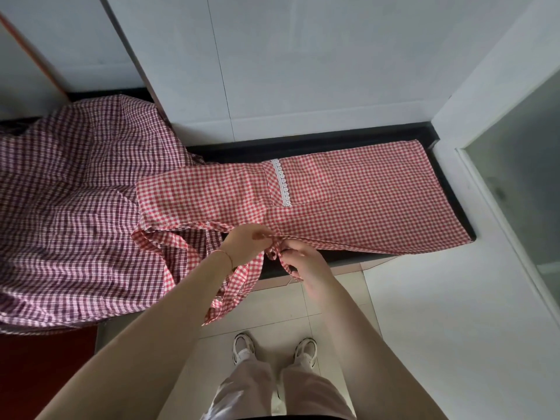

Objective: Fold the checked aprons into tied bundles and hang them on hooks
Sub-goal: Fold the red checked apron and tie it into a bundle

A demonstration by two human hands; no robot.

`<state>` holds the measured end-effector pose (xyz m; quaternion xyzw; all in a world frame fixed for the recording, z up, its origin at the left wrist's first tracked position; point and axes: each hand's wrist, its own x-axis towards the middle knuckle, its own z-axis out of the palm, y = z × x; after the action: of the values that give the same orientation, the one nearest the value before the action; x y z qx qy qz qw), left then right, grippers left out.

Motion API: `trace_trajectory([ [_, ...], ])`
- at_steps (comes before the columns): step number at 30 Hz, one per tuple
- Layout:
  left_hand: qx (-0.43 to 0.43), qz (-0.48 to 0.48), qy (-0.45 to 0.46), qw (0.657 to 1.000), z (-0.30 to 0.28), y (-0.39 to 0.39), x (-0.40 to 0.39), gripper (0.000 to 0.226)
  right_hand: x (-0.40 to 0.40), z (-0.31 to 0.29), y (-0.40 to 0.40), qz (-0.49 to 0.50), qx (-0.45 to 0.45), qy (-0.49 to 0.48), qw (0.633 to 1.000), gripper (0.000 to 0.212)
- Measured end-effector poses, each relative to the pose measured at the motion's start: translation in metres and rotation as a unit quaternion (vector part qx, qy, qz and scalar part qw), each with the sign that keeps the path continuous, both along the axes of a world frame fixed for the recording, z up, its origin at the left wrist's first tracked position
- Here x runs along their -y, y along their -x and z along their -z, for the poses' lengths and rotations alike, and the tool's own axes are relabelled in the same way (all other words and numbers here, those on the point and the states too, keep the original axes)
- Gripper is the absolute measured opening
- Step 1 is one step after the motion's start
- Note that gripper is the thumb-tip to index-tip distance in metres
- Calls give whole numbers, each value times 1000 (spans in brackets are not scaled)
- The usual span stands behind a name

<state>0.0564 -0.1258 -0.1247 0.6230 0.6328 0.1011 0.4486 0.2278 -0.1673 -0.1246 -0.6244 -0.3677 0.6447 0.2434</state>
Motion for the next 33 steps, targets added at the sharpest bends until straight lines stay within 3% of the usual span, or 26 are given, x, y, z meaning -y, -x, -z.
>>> trace_trajectory([
  [4, -16, -6, 16, 1000, 4, 4, -6, 24, -7, 8, 16, -38, 60, -27, 997, 24],
  [7, 13, 0, 34, 999, 0, 4, -3, 26, -12, 13, 22, -25, 100, -58, 993, 12],
  [8, 16, 23, 36, 999, -1, 3, -2, 32, -13, 12, 24, -12, 104, -56, 993, 19],
  [11, -69, 71, 7, 995, -1, -2, 4, 26, -16, 11, 29, -1, 113, -45, 993, 44],
  [15, -138, 19, -33, 990, -1, -5, 2, 13, -19, 3, 22, -16, 111, -57, 992, 37],
  [20, -128, -3, -16, 992, 5, -1, -4, 10, -15, -10, 7, 28, 53, -62, 996, 24],
  [24, -116, -29, -10, 993, 8, 5, -5, 7, -14, -12, -22, -13, -137, 20, 990, 20],
  [25, -114, -35, -10, 993, 8, 7, -5, 6, -13, -13, -30, -58, -138, 57, 987, 19],
  [27, -115, -41, -10, 992, 10, 9, -5, 6, -13, -13, -43, -258, 1, 157, 953, 25],
  [29, -115, -28, 2, 993, 10, 9, -8, 9, -15, -12, -47, -458, 208, 262, 824, 40],
  [30, -114, -14, 12, 993, 8, 8, -9, 10, -18, -13, -48, -481, 266, 298, 780, 45],
  [31, -118, 9, 23, 993, 5, 7, -10, 13, -23, -14, -51, -463, 286, 315, 777, 49],
  [33, -172, 111, 28, 979, 0, 4, -14, 23, -37, -25, -48, -390, 251, 296, 835, 46],
])
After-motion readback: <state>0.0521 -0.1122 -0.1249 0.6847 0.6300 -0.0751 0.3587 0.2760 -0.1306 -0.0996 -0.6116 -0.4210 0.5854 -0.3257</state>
